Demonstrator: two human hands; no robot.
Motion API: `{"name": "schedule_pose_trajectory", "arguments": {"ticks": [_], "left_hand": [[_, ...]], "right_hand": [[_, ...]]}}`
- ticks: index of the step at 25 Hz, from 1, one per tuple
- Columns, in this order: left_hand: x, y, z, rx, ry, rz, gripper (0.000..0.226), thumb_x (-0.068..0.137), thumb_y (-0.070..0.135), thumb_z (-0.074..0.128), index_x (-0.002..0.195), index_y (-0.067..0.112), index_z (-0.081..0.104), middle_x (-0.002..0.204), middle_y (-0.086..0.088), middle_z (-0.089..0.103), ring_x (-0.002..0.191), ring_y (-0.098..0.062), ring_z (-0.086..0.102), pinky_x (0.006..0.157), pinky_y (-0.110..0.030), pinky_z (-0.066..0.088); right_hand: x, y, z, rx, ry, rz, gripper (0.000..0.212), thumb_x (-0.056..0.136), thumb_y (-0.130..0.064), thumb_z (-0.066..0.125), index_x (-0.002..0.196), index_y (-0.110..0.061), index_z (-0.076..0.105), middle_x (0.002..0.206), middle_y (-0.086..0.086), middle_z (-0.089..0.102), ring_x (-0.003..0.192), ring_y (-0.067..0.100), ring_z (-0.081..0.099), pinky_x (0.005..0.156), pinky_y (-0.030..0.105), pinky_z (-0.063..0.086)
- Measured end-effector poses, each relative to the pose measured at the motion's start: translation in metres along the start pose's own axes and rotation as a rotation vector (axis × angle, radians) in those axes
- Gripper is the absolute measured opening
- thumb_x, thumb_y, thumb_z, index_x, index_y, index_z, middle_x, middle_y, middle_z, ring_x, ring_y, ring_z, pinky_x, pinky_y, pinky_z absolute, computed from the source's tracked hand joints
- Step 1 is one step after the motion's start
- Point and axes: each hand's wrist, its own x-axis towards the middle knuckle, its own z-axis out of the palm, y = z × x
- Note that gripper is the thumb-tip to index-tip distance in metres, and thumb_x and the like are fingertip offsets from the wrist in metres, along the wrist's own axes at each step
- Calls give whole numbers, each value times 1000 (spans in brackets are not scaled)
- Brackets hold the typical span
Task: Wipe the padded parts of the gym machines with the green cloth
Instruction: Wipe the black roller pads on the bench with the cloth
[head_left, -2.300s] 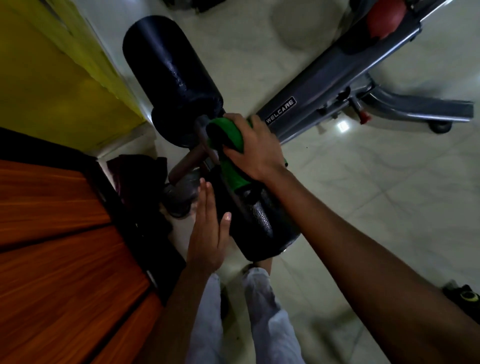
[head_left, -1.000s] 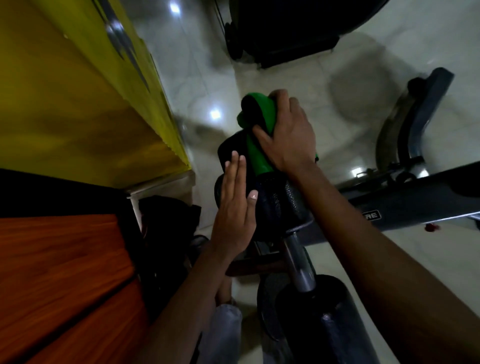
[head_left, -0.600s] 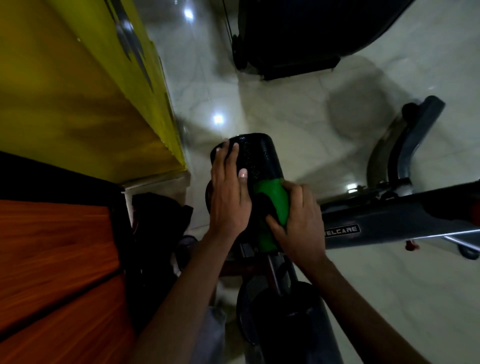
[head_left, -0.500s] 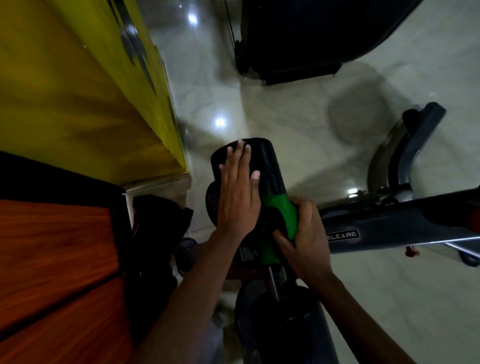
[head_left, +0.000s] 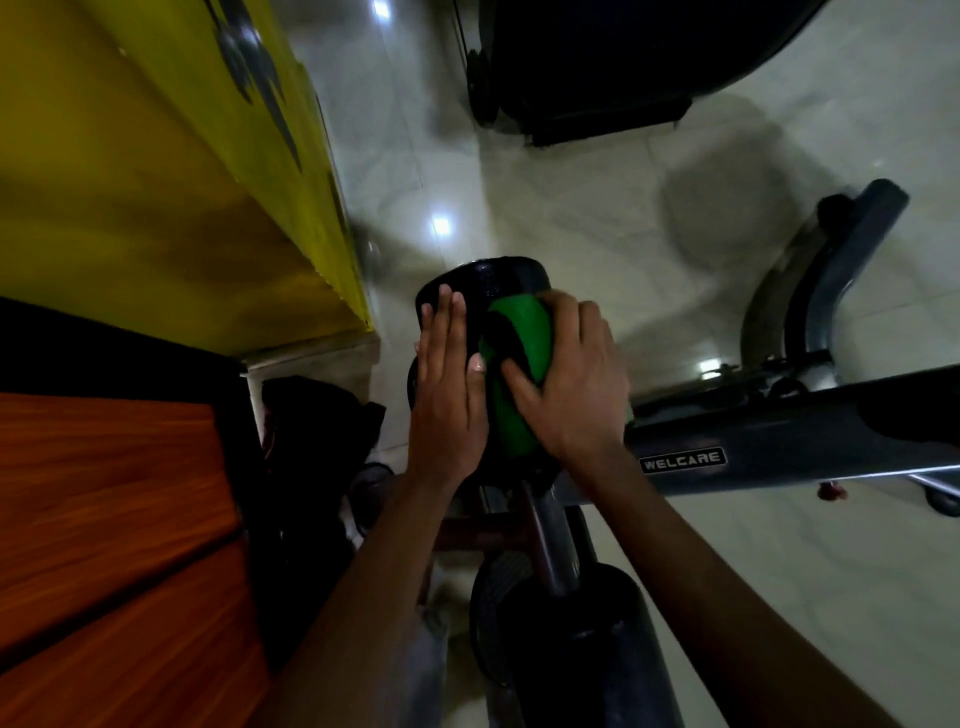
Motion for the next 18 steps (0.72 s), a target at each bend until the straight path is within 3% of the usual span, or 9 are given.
{"name": "schedule_pose_trajectory", "arguments": {"ticks": [6, 11, 14, 18], "left_hand": [[1, -3, 1, -21, 10, 9, 54, 100, 26, 23, 150, 7, 15, 158, -2, 8, 148, -20, 4, 120, -36, 7], [0, -10, -1, -29, 5, 17, 54, 100, 23, 23, 150, 2, 16, 159, -8, 9, 148, -20, 4, 120, -33, 7], [-1, -8, -3, -30, 12, 19, 54, 100, 22, 25, 149, 1, 18, 159, -10, 11, 148, -20, 6, 120, -36, 9], [6, 19, -2, -20, 59, -60, 54, 100, 27, 28, 149, 7, 21, 157, 0, 14, 148, -16, 7, 120, -41, 2]], "right_hand": [[91, -5, 13, 134, -34, 73, 56, 83, -41, 58, 128, -11, 43, 116, 12, 52, 103, 32, 53, 77, 38, 42], [9, 14, -2, 200, 2, 41, 65, 73, -46, 48, 125, -7, 46, 112, 15, 53, 99, 34, 55, 79, 44, 49], [-47, 34, -12, 267, -68, 113, 61, 71, -45, 51, 125, -17, 41, 111, 9, 52, 100, 27, 54, 82, 46, 49], [-58, 39, -10, 373, -67, 144, 58, 71, -38, 55, 122, -14, 44, 111, 4, 52, 101, 22, 53, 86, 44, 48]]}}
